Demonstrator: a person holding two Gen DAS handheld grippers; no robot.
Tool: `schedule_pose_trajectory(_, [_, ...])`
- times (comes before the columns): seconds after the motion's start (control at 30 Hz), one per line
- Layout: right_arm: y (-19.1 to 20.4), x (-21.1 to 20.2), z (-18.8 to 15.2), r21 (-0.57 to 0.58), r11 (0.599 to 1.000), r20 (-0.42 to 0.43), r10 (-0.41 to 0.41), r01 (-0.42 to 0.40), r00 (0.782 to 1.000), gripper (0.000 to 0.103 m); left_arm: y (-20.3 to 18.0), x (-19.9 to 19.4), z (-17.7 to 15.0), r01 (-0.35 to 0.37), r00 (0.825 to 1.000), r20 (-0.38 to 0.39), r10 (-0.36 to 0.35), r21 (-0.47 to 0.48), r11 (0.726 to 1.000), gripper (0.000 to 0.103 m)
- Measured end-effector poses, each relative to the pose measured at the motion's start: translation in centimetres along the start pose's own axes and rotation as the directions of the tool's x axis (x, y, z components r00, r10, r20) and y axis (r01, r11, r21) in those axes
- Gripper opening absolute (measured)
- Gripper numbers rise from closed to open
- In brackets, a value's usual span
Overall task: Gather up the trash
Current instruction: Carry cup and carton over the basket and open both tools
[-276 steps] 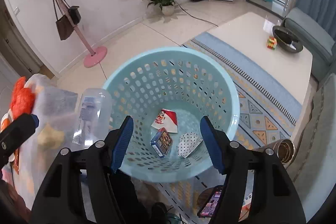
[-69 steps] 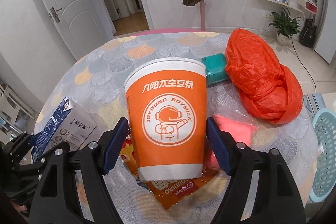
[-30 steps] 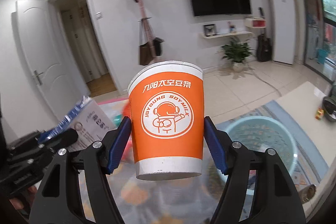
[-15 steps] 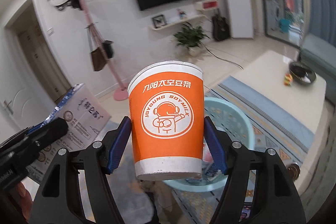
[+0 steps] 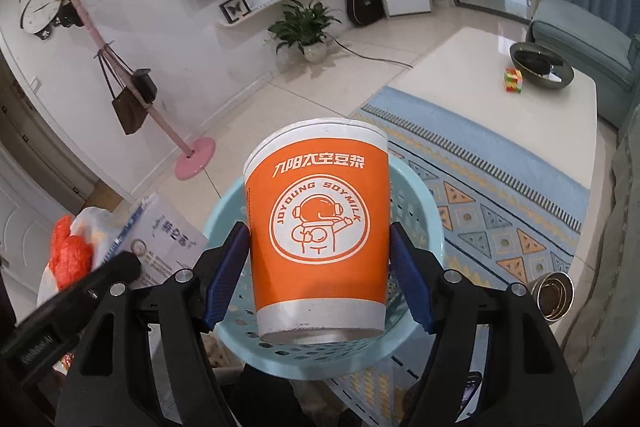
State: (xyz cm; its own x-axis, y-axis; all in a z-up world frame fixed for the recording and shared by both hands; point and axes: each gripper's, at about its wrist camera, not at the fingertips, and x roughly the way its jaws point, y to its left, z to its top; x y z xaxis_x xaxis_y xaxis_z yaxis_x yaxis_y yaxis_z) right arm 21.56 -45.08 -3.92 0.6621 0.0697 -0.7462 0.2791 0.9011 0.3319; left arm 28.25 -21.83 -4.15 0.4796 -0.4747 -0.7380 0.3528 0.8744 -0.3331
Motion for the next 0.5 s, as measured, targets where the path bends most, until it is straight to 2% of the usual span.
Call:
schedule_pose_trajectory(0.07, [-0.1,0.4,0.1,0.005,1.000,-0.011,0.001,-0.001,1.000,0.068,0.1,0.5,-0.4,0.015,1.000,-0.013,-0.015,-0.020,1.000,0.034])
schedule_pose_trajectory(0.13, [0.0,0.5,0.2,0.003,1.000,-0.018,0.007,-0.006,1.000,0.068,0.5,0.6,-0.6,0.020,1.000,-0.018,-0.020,-0.032,0.999,0.044])
schedule_pose_trajectory(0.23, [0.3,0.1,0.0,-0.010,1.000,-0.017,0.004,-0.004,1.000,0.069,0.4,0.2,-0.7,0.010,1.000,-0.006,-0.011,-0.029,1.000,0.051])
schedule_pose_trajectory(0.33, [0.6,-0.4,-0.1,-0.017,1.000,-0.010,0.006,-0.006,1.000,0.070,0.4,-0.8,-0.7,0.019,1.000,0.010,-0.019,-0.026,0.999,0.055])
schedule_pose_trajectory(0.5, [2.1,-1.8,-0.5,-0.037,0.999,0.006,0.027,-0.026,1.000,0.070,-0.2,-3.4,-0.9,0.027,0.998,0.048,-0.027,-0.003,1.000,0.056])
